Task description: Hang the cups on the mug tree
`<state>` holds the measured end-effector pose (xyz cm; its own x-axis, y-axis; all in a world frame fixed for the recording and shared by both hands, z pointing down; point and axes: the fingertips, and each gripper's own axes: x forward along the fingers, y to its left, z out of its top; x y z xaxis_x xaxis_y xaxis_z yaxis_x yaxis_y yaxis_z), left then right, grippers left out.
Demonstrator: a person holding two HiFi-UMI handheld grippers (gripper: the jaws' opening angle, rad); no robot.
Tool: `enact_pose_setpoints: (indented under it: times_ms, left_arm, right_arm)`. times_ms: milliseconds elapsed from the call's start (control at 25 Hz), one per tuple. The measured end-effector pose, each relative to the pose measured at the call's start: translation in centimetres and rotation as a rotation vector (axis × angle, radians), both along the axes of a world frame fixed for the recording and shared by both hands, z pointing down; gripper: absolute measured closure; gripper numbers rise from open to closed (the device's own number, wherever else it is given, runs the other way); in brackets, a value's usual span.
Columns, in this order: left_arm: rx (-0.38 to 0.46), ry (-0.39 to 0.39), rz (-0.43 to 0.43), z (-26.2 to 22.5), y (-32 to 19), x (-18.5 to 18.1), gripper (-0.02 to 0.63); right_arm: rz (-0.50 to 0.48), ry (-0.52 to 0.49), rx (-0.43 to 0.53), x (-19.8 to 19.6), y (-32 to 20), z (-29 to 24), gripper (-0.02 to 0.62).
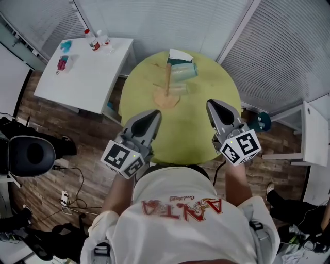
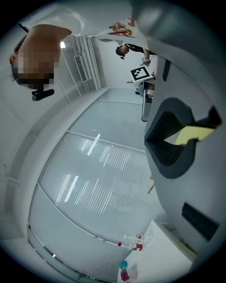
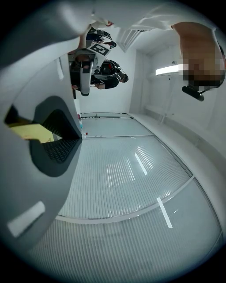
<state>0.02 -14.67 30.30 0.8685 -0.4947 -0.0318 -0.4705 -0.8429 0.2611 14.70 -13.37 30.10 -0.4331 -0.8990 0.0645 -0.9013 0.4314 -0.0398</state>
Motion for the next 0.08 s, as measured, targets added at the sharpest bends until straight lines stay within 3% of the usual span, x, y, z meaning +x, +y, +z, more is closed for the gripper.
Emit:
enact_pose_setpoints:
  times_ms: [80]
  left_arm:
    - [0.000,-0.001,-0.002,-0.02,0.09,0.06,0.597]
  right_arm:
    - [-0.003,0.002,0.001,0.05,0.06,-0.07,0.594]
